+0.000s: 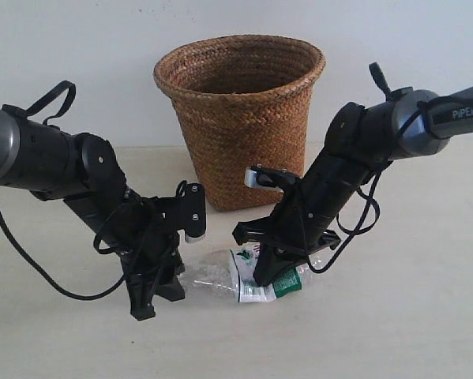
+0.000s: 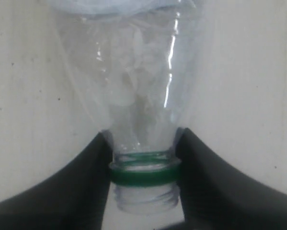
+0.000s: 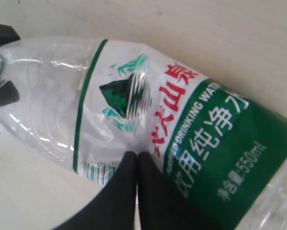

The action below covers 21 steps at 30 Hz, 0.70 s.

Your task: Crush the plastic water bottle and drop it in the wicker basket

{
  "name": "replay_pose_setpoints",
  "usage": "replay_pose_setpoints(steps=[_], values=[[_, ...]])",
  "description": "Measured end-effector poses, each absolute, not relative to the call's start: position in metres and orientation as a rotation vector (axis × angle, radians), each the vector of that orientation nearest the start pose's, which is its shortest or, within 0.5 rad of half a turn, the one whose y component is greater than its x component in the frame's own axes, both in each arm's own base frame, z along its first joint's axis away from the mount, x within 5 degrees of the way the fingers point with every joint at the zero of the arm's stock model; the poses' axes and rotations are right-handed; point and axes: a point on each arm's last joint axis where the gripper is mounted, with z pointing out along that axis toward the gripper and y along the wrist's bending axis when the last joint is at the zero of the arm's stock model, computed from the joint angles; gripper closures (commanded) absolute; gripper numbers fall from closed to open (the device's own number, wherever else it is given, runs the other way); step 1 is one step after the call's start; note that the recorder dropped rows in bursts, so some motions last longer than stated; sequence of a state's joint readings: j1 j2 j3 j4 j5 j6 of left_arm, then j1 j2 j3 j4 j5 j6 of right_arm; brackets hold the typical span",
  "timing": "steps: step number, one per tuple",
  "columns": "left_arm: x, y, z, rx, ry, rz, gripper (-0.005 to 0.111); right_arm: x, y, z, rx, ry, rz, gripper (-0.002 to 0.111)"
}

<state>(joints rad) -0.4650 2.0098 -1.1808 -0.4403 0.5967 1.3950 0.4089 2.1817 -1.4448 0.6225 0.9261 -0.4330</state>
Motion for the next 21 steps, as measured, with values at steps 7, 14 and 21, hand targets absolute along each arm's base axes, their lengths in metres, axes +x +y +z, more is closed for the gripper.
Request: replay_pose_setpoints(steps=[7, 14, 21], values=[[0.329, -0.190, 0.125, 1.914, 2.041, -0.250, 0.102, 0.369, 0.207, 0.107, -0.737, 2.999, 0.778, 0.108], [0.328, -0.190, 0.125, 1.891, 2.070, -0.262, 0.102, 0.375, 0.210, 0.108, -0.766, 3.035, 0.792, 0.108], [0.328, -0.189, 0.125, 1.898, 2.073, -0.262, 0.102, 0.374, 0.208, 0.125, -0.874, 2.955, 0.775, 0.108]])
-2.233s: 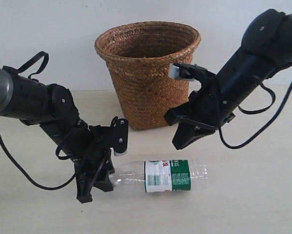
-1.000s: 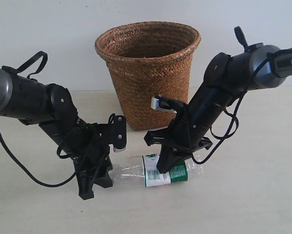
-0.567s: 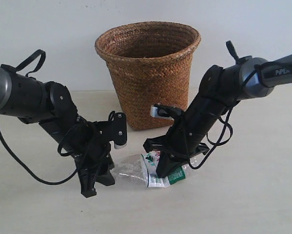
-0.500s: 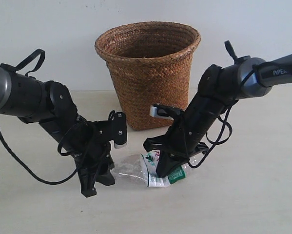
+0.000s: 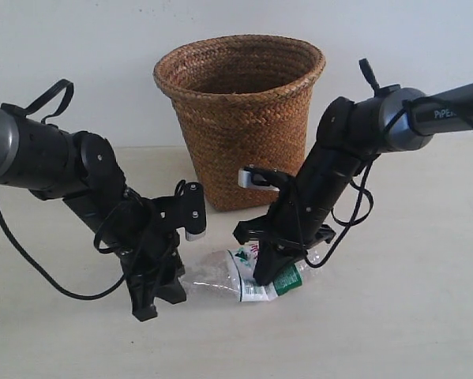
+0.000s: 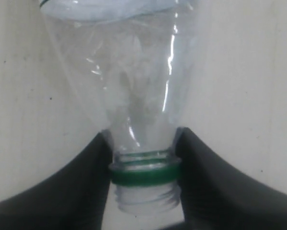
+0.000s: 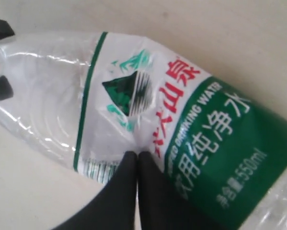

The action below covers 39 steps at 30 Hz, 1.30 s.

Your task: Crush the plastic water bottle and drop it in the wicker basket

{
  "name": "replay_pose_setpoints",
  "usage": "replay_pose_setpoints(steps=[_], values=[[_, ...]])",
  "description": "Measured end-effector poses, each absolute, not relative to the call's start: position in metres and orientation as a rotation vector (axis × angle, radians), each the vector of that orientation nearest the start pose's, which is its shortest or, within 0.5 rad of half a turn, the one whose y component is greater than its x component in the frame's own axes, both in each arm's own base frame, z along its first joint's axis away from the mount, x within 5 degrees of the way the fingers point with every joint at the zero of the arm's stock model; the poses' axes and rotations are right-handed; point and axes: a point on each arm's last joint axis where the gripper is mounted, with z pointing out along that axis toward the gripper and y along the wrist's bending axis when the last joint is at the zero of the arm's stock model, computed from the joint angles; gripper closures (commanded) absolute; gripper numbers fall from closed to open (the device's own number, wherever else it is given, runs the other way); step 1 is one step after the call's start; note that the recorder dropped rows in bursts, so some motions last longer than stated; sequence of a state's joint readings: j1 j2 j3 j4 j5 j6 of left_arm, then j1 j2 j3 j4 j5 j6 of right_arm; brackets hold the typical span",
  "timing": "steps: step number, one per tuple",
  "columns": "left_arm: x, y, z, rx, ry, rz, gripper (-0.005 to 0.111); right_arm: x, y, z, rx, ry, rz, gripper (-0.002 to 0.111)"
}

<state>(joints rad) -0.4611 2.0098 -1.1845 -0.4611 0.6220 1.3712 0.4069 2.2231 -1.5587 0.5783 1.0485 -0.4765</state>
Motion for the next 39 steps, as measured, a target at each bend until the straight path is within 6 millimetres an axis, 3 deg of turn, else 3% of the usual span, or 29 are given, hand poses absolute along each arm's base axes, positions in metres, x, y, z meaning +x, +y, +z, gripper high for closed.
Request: replay_pose_setpoints(steps=[7, 12, 15, 29, 39], values=[[0.323, -0.189, 0.124, 1.982, 2.056, -0.285, 0.102, 0.366, 0.206, 0.170, -1.231, 2.691, 0.752, 0.108], [0.321, -0.188, 0.123, 2.008, 2.051, -0.298, 0.102, 0.360, 0.212, 0.210, -1.227, 2.513, 0.864, 0.108], [0.321, -0.188, 0.123, 2.011, 2.049, -0.297, 0.102, 0.357, 0.218, 0.214, -1.220, 2.498, 0.905, 0.108], [0.320, -0.188, 0.123, 2.019, 2.045, -0.294, 0.102, 0.354, 0.229, 0.149, -1.236, 2.700, 1.012, 0.108], [0.320, -0.187, 0.122, 2.041, 2.039, -0.283, 0.102, 0.356, 0.231, 0.127, -1.181, 2.759, 1.072, 0.108]])
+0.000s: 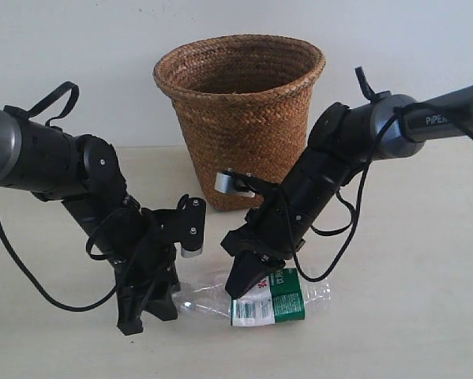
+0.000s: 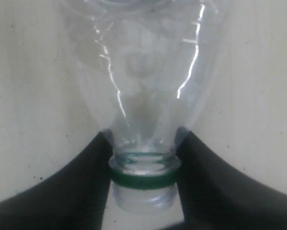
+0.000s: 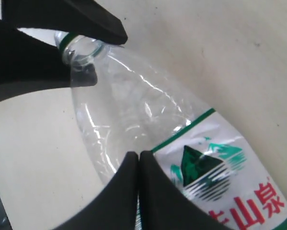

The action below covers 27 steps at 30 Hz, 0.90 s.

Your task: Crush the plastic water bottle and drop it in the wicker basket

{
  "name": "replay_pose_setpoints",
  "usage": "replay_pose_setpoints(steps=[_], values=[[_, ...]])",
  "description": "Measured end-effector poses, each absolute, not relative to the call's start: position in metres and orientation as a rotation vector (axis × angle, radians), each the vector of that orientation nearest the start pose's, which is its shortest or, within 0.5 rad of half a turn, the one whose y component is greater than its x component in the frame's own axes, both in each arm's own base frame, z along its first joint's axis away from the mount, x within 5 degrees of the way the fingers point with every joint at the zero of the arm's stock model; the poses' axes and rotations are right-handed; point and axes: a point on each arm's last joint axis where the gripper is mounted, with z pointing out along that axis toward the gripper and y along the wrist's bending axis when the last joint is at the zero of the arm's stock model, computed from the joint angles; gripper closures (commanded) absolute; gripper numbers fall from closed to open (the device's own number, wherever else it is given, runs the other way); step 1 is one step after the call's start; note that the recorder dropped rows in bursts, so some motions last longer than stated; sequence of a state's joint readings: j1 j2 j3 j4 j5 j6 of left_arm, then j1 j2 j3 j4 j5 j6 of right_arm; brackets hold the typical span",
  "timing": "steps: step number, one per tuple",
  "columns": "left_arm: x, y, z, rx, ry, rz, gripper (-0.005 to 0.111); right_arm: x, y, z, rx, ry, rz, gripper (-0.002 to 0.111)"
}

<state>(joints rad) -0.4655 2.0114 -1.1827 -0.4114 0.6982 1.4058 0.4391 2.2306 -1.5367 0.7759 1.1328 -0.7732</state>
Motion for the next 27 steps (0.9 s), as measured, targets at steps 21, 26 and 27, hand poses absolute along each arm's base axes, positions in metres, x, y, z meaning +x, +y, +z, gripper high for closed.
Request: replay_pose_setpoints(steps=[21, 26, 27], values=[[0.320, -0.187, 0.121, -2.373, -2.397, 0.341, 0.102, 0.364, 0.222, 0.093, -0.716, 3.096, 1.117, 0.108], [0.319, -0.188, 0.121, -2.372, -2.401, 0.351, 0.102, 0.364, 0.219, 0.093, -0.707, 3.114, 1.129, 0.108], [0.319, -0.188, 0.121, -2.372, -2.401, 0.351, 0.102, 0.364, 0.219, 0.093, -0.709, 3.116, 1.131, 0.108]])
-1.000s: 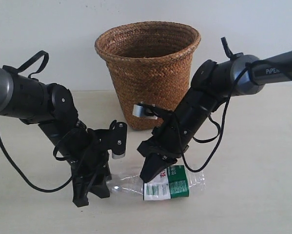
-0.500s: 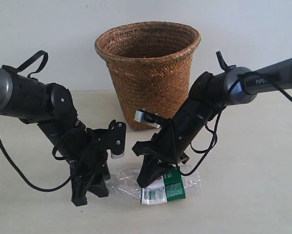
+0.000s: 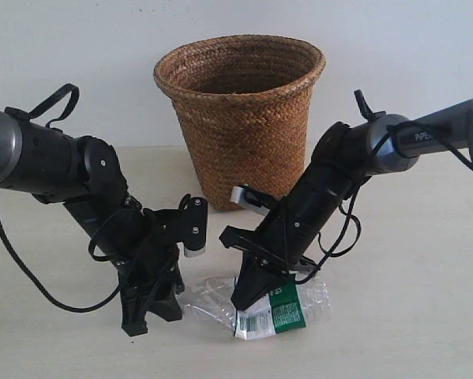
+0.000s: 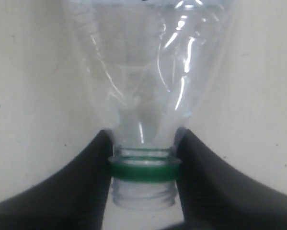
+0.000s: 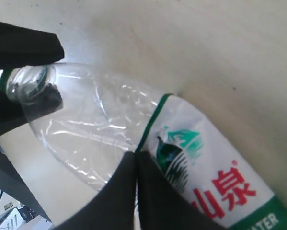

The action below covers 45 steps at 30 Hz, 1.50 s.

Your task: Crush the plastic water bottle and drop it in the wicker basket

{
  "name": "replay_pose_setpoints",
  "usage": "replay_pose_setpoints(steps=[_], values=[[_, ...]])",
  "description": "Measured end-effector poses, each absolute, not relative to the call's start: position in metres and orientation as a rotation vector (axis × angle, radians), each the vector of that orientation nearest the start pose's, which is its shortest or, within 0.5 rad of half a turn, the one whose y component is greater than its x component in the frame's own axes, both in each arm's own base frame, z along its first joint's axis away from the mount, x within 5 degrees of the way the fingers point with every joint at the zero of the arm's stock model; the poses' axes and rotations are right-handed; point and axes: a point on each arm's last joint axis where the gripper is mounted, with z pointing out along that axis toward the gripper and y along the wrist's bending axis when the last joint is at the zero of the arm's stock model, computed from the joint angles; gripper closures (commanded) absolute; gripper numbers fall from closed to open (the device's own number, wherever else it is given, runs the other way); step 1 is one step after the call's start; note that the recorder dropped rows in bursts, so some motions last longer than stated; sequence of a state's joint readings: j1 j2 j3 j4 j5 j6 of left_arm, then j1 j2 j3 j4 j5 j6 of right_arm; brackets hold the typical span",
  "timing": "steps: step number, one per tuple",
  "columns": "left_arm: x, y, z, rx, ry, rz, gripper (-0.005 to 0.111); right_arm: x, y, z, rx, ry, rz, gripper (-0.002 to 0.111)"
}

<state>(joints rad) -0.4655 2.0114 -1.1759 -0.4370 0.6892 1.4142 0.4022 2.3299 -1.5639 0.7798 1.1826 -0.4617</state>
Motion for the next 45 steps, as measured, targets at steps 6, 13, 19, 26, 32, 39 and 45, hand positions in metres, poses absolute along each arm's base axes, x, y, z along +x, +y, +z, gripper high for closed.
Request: replay_pose_setpoints(steps=[6, 13, 19, 26, 32, 39, 45], values=[[0.318, -0.190, 0.121, 2.000, 2.054, -0.319, 0.102, 0.361, 0.212, 0.127, -0.830, 3.055, 0.995, 0.108], [0.318, -0.190, 0.134, 1.980, 2.030, -0.296, 0.102, 0.342, 0.188, 0.248, -1.024, 2.770, 0.718, 0.108], [0.312, -0.188, 0.161, 1.950, 2.010, -0.301, 0.102, 0.322, 0.145, 0.308, -0.926, 2.730, 0.211, 0.108], [0.299, -0.184, 0.218, 1.882, 1.905, -0.272, 0.102, 0.318, 0.080, 0.320, -0.668, 2.781, 0.048, 0.108], [0.289, -0.178, 0.269, 1.818, 1.776, -0.198, 0.102, 0.314, 0.039, 0.289, -0.503, 2.926, 0.023, 0.108], [0.302, -0.182, 0.317, 1.683, 1.632, -0.078, 0.102, 0.314, 0.039, 0.262, -0.434, 2.881, 0.122, 0.108], [0.348, -0.187, 0.340, 1.431, 1.518, 0.114, 0.079, 0.314, 0.052, 0.256, -0.452, 2.815, 0.309, 0.108]])
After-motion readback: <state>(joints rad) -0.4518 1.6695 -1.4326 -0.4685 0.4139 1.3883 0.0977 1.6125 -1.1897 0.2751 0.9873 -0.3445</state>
